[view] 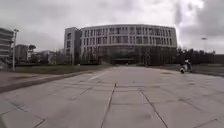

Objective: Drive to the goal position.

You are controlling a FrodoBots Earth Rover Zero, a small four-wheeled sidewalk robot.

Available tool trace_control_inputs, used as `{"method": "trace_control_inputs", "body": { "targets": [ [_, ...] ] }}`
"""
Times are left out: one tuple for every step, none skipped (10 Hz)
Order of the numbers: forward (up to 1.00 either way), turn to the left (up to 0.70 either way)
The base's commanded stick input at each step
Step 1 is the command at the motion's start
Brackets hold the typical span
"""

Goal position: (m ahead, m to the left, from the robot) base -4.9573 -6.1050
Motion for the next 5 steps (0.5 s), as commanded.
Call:
{"method": "trace_control_inputs", "body": {
  "targets": [
    [0.70,-0.23],
    [0.70,0.00],
    [0.70,0.00],
    [0.70,0.00],
    [0.70,0.00]
  ]
}}
